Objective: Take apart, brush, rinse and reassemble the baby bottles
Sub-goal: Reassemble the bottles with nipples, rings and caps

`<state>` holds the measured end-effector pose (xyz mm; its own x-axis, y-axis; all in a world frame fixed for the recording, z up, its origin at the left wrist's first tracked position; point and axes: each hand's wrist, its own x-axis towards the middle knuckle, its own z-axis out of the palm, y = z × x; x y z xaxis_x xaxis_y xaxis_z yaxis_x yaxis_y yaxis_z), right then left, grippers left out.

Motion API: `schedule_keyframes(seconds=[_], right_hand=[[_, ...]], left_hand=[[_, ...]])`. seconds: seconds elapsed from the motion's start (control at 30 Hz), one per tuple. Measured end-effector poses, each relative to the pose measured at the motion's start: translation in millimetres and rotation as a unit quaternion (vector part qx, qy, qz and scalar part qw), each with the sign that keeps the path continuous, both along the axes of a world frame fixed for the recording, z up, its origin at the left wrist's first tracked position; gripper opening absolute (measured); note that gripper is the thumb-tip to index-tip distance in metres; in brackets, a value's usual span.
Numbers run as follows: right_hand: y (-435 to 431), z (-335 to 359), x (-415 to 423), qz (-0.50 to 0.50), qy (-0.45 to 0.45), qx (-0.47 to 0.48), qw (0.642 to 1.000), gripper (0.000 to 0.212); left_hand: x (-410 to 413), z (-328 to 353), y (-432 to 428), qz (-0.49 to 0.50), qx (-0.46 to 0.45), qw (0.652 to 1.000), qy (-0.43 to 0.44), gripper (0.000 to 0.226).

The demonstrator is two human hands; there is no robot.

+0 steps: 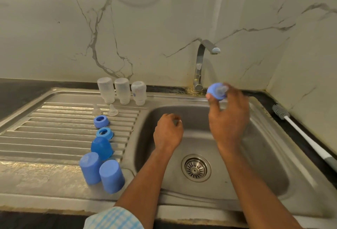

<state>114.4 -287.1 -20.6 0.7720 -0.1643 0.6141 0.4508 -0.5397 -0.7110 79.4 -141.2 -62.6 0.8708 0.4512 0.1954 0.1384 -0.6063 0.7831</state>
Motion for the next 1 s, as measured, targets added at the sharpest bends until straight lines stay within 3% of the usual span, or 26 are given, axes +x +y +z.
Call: schedule_keyframes(seconds=[0.03, 0.07, 0.1, 0.23, 0.5, 0.8, 0.9, 1.0], right_hand=[[1, -3, -2, 0.013, 0.074, -0.042, 0.996, 0.021], [0, -15, -1, 0.049, 0.213, -0.066, 0.974, 0.023], [-2, -28, 4, 0.071, 0.282, -0.059, 0.955, 0.021], [-6, -29, 12, 0.068, 0.190, 0.002, 0.979, 0.013], [-7, -36, 12, 0.103, 0.193, -0.027, 0.975, 0.011], [4, -40, 12, 0.179, 0.217, -0.031, 0.959, 0.012], [6, -41, 13, 0.186, 0.214, -0.039, 0.958, 0.012], [9, -42, 16, 0.190, 0.214, -0.044, 0.957, 0.013]], left_hand=[[-1, -1, -1, -0.007, 0.005, 1.000, 0.009, 0.026], [-3, -2, -3, -0.013, 0.006, 1.000, 0.015, 0.028], [-4, -4, -4, -0.013, 0.002, 1.000, 0.016, 0.029], [-4, -3, -2, -0.014, 0.001, 1.000, 0.011, 0.032], [-15, 11, 2, 0.000, -0.002, 1.000, 0.011, 0.039], [14, 100, 85, 0.149, 0.033, 0.987, -0.042, 0.041], [26, 113, 132, 0.175, 0.109, 0.978, -0.036, 0.046], [39, 108, 178, 0.147, 0.200, 0.968, 0.046, 0.058]])
